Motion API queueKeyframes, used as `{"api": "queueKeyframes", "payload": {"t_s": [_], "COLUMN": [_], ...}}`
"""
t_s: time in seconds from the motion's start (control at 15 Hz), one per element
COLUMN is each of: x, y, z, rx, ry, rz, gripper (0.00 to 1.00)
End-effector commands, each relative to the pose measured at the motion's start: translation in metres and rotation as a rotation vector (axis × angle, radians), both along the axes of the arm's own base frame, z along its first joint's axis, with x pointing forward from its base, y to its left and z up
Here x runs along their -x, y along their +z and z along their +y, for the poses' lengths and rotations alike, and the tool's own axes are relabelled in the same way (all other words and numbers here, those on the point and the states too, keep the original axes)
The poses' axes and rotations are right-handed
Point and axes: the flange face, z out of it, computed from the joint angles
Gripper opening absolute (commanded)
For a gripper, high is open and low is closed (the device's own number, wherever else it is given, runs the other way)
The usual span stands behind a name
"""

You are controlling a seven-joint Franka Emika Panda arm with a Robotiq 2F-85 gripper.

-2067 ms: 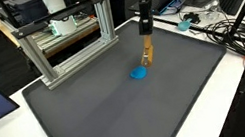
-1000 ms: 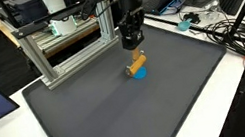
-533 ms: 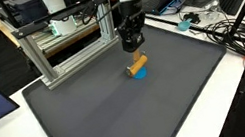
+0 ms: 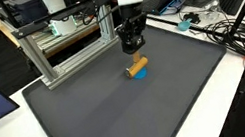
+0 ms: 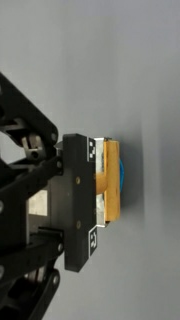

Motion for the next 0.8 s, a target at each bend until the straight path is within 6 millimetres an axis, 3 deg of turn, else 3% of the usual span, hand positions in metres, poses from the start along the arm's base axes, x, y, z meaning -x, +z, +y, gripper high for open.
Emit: {"api": "queueKeyframes", "payload": {"t_s": [0.0,0.73], "x": [-0.01,-0.035], "y": [-0.009,-0.034], "z": [-0.005,0.004], "rx": [0.013,0.024], "ry": [-0.038,-0.041], "rz": [0.036,0.134], "gripper": [0.22,0.22]}}
